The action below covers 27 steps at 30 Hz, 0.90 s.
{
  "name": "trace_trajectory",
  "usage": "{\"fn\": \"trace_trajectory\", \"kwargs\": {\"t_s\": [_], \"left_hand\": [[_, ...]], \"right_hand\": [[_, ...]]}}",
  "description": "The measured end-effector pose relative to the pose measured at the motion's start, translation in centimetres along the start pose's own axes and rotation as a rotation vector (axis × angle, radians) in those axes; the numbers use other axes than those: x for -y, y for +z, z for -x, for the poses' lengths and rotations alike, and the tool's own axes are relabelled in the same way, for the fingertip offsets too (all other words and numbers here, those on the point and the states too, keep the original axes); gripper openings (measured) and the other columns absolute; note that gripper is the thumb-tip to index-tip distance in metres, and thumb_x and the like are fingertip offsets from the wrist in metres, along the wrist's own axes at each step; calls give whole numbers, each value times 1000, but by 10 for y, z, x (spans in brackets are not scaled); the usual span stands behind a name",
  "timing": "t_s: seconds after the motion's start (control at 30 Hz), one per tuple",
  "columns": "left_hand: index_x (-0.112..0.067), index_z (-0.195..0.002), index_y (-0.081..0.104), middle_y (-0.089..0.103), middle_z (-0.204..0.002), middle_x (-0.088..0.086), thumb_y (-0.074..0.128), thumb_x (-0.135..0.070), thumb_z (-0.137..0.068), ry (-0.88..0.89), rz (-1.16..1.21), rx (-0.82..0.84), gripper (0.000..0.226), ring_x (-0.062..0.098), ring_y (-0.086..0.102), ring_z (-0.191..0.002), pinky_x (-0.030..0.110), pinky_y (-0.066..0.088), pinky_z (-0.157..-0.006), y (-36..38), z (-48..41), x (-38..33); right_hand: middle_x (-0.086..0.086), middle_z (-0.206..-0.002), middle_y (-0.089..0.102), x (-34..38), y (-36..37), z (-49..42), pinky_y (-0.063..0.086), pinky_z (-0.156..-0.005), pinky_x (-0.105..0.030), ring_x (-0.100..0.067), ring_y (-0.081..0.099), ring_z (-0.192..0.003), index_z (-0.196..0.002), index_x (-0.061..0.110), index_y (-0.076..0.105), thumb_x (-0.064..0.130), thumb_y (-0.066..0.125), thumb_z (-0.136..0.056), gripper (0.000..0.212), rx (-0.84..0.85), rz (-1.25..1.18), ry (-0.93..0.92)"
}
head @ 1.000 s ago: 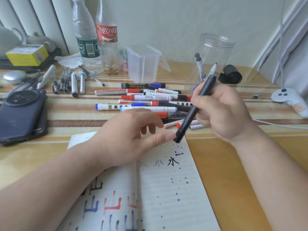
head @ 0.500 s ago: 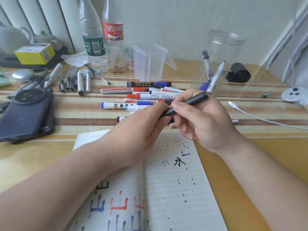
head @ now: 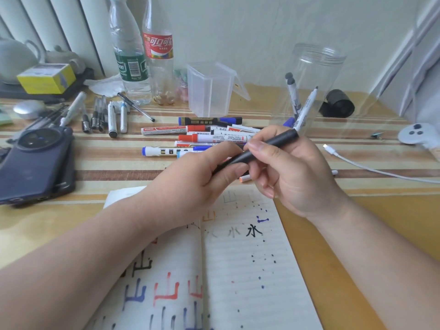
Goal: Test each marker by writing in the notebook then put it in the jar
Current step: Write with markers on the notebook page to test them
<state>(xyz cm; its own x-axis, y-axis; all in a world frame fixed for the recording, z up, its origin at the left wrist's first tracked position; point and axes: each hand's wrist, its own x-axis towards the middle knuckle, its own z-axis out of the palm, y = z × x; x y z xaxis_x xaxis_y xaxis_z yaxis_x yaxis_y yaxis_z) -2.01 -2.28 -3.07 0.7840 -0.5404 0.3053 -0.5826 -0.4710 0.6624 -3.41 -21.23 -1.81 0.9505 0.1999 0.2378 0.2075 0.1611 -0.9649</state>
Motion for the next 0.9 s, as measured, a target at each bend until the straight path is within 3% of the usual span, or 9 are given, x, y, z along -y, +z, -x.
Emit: {"fn": "trace_trajectory", "kwargs": {"t_s": [0.07, 0.17, 0.27, 0.33, 0.47, 0.57, 0.63, 0.77, 0.9], "left_hand": [[-34, -120, 48, 58, -75, -14, 36, -62, -97, -33, 39, 37, 37, 8, 54, -65, 21, 39, -60, 0, 2, -1], [-43, -135, 34, 61, -93, -13, 24, -74, -89, -31, 138, 55, 56, 7, 58, -82, 23, 43, -74, -2, 8, -3], [-43, -140, 35, 63, -95, -5, 20, -75, -90, -7, 208, 63, 60, 5, 55, -78, 28, 40, -76, -3, 12, -2], [-46, -139, 38, 65, -96, -7, 18, -79, -90, -15, 222, 90, 63, 4, 55, -83, 29, 39, -79, -2, 14, 1], [-45, -140, 45, 69, -99, -12, 15, -73, -93, -27, 211, 140, 63, 0, 55, -89, 28, 39, -83, -3, 15, 0], [-46, -141, 46, 72, -101, -13, 12, -67, -94, -33, 200, 191, 62, -2, 56, -92, 24, 37, -83, -3, 14, -1], [-46, -142, 46, 72, -101, -15, 13, -67, -93, -31, 200, 207, 63, -2, 57, -94, 18, 37, -82, -2, 14, -1], [-41, -142, 48, 71, -103, -15, 14, -66, -95, -14, 177, 212, 63, -6, 56, -91, 13, 37, -81, 0, 14, -3], [-36, -138, 54, 69, -108, -15, 16, -65, -96, 17, 138, 217, 63, -8, 57, -94, 11, 36, -83, 1, 13, -5]], "right_hand": [[-13, -57, 53, 2, -2, 0, 32, -40, -22, -22, 41, -42, -82, 13, 64, 18, 58, -91, 12, -46, 38, -28], [-9, -50, 45, 9, -14, -3, 26, -40, -20, -18, 32, -38, -79, 11, 57, 19, 57, -90, 14, -208, 46, -95], [-4, -47, 31, 28, -27, -5, 20, -40, -15, -11, 24, -33, -70, 13, 44, 13, 59, -91, 26, -419, -84, -166], [-2, -44, 36, 45, -33, -4, 19, -40, -14, -10, 24, -30, -66, 15, 37, 5, 61, -93, 37, -497, -71, -186], [-7, -47, 38, 66, -39, 10, 24, -40, -18, -15, 29, -36, -64, 13, 46, 18, 68, -90, 33, -336, 166, 56], [-19, -59, 60, 52, -37, 35, 44, -39, -28, -31, 58, -49, -80, 1, 70, 35, 69, -84, 34, -86, 298, 291], [-24, -73, 67, 37, -35, 51, 51, -44, -32, -36, 67, -63, -89, 0, 74, 30, 75, -83, 30, 0, 272, 383], [-18, -65, 57, 13, -36, 64, 52, -46, -34, -27, 57, -58, -81, 7, 70, 8, 73, -72, 10, -28, 294, 372], [-15, -55, 53, 7, -37, 67, 45, -44, -32, -30, 54, -45, -76, 12, 64, 12, 68, -73, 5, -30, 503, 318]]}}
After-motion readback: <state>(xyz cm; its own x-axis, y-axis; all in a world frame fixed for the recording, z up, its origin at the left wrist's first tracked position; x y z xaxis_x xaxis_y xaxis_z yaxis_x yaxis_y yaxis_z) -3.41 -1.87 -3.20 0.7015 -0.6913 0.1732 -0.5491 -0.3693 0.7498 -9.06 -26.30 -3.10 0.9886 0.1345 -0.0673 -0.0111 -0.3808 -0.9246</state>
